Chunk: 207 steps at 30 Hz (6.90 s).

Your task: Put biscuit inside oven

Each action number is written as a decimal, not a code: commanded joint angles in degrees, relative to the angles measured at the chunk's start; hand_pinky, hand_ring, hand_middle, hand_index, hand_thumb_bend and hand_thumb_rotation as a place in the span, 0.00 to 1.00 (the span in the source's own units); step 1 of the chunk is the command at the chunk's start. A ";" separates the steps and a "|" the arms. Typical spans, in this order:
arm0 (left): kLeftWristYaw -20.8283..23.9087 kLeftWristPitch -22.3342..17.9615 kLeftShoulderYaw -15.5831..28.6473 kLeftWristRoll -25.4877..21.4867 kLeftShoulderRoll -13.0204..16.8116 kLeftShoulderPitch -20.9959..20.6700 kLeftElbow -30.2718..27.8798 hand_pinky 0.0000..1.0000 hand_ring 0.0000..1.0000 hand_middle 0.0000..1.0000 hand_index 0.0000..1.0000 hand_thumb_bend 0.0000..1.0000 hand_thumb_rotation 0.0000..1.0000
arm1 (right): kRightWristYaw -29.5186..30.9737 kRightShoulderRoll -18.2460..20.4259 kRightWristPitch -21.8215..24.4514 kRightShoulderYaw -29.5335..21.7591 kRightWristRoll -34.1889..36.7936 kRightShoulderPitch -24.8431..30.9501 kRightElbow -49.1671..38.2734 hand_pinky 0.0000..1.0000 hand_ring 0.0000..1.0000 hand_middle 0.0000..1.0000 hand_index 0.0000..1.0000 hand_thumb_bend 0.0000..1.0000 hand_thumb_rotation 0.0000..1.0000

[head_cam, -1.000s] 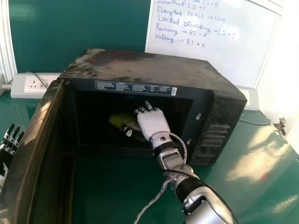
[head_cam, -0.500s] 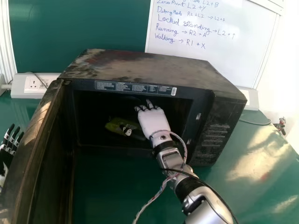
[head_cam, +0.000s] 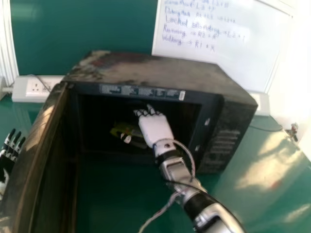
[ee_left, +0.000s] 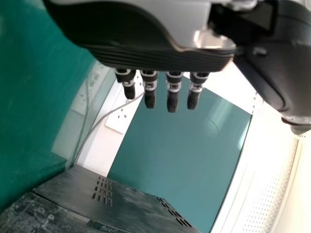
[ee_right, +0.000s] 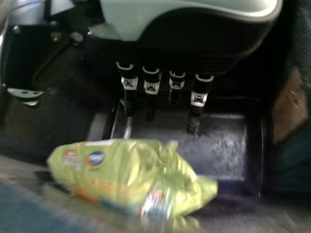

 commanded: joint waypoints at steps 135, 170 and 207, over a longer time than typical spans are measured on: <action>-5.07 -0.88 0.14 -2.13 -0.84 1.05 2.90 0.57 0.70 0.78 0.89 0.11 0.00 | 13.15 4.09 -37.66 -50.46 54.69 35.10 -4.19 0.26 0.30 0.41 0.63 0.71 1.00; -22.08 -4.37 -3.43 -5.06 -2.82 0.32 -0.81 0.18 0.47 0.59 0.69 0.00 0.00 | 13.24 4.38 -36.91 -50.17 54.41 35.18 -5.20 0.26 0.31 0.41 0.61 0.73 1.00; -24.03 0.23 -10.22 -6.31 -3.97 3.10 -8.18 0.22 0.42 0.56 0.65 0.00 0.00 | 12.93 4.28 -36.40 -49.94 54.20 35.60 -6.08 0.26 0.31 0.41 0.62 0.71 1.00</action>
